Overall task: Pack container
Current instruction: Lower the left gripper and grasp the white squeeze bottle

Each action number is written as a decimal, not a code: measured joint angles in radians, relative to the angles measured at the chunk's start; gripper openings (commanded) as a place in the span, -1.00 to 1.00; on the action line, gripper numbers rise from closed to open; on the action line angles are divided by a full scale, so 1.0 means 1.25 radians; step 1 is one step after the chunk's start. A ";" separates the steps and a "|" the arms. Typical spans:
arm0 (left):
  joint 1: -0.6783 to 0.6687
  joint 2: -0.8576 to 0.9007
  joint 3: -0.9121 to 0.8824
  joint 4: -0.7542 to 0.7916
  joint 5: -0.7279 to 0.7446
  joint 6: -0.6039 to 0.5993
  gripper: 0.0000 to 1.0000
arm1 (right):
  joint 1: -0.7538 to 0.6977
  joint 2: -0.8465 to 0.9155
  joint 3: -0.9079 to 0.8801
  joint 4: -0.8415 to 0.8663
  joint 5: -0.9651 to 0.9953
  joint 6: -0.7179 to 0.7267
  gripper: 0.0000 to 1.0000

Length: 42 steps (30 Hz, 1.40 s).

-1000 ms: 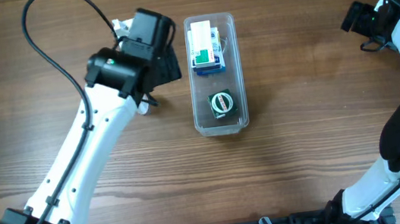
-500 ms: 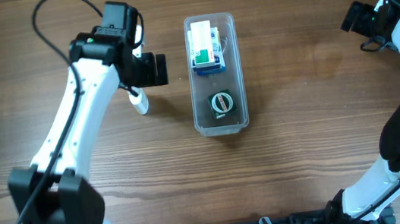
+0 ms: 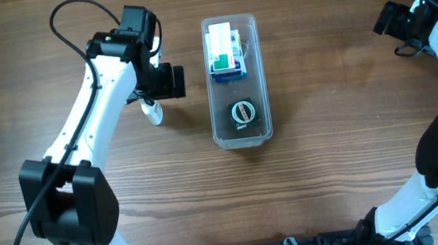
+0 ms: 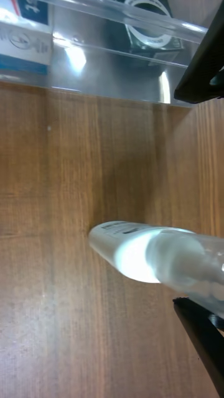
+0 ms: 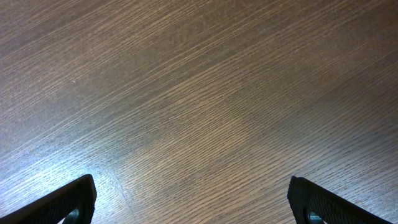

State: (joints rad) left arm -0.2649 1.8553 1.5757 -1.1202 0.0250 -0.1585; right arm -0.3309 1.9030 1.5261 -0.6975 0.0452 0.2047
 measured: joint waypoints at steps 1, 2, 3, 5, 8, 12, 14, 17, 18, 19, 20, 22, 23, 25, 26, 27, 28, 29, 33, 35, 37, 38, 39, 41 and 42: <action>0.003 0.001 0.000 -0.006 0.000 -0.002 0.99 | 0.000 0.000 0.000 0.000 0.000 0.000 0.99; 0.007 0.003 0.000 -0.008 -0.001 -0.005 0.99 | 0.000 0.000 0.000 0.000 0.000 0.000 0.99; 0.013 0.009 0.000 -0.018 -0.001 -0.009 1.00 | 0.000 0.000 0.000 0.000 0.000 0.000 1.00; 0.021 0.022 0.000 -0.026 -0.004 -0.014 0.99 | 0.000 0.000 0.000 0.000 0.000 0.000 0.99; 0.029 0.042 0.000 -0.033 -0.007 -0.020 1.00 | 0.000 0.000 0.000 0.000 0.000 0.000 0.99; 0.029 0.064 0.000 -0.031 -0.007 -0.021 0.99 | 0.000 0.000 0.000 0.000 0.000 0.000 0.99; 0.029 0.081 0.000 -0.031 -0.007 -0.022 1.00 | 0.000 0.000 0.000 0.001 0.000 0.000 0.99; 0.034 0.101 0.000 -0.031 -0.007 -0.031 1.00 | 0.000 0.000 0.000 0.002 0.000 0.000 0.99; 0.038 0.105 0.000 -0.031 -0.007 -0.033 0.99 | 0.000 0.000 0.000 0.001 0.000 0.000 0.99; 0.042 0.107 0.000 -0.031 -0.007 -0.034 1.00 | 0.000 0.000 0.000 0.001 0.000 0.000 0.99; 0.049 0.107 0.000 -0.031 -0.007 -0.036 0.99 | 0.000 0.000 0.000 0.002 0.000 0.000 0.99; 0.058 0.107 0.000 -0.031 -0.007 -0.039 0.99 | 0.000 0.000 0.000 0.002 0.000 0.000 0.99; 0.062 0.107 0.000 -0.031 -0.008 -0.039 1.00 | 0.000 0.000 0.000 0.003 0.000 0.000 1.00; 0.066 0.107 0.000 -0.031 -0.009 -0.039 0.99 | 0.000 0.000 0.000 0.003 0.000 0.000 1.00; 0.066 0.107 0.000 -0.030 -0.009 -0.039 0.94 | 0.000 0.000 0.000 0.003 0.000 0.000 1.00; 0.066 0.107 0.000 -0.028 -0.009 -0.039 0.86 | 0.000 0.000 0.000 0.003 0.000 0.000 0.99; 0.066 0.107 0.000 -0.028 -0.009 -0.039 0.81 | 0.000 0.000 0.000 0.003 0.000 0.000 0.99; 0.066 0.107 0.000 -0.028 -0.009 -0.039 0.76 | 0.000 0.000 0.000 0.003 0.000 0.000 0.99; 0.066 0.107 0.000 -0.028 -0.009 -0.042 0.35 | 0.000 0.000 0.000 0.003 0.000 0.000 0.99; 0.066 0.107 0.000 -0.028 -0.009 -0.044 0.18 | 0.000 0.000 0.000 0.003 0.000 0.000 1.00; 0.066 0.107 0.000 -0.028 -0.009 -0.045 0.18 | 0.000 0.000 0.000 0.003 0.000 0.000 1.00; 0.066 0.107 0.000 -0.028 -0.009 -0.045 0.18 | 0.000 0.000 0.000 0.003 0.000 0.000 0.99; 0.066 0.107 0.000 -0.028 -0.009 -0.045 0.10 | 0.000 0.000 0.000 0.003 0.000 0.000 0.99; 0.066 0.108 0.000 -0.028 -0.010 -0.046 0.04 | 0.000 0.000 0.000 0.003 0.000 0.000 1.00; 0.066 0.108 0.000 -0.028 -0.009 -0.045 0.04 | 0.000 0.000 0.000 0.003 0.000 0.000 1.00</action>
State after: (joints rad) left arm -0.1829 1.9900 1.5757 -1.1553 0.0132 -0.2146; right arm -0.3309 1.9030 1.5261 -0.6937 0.0456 0.2047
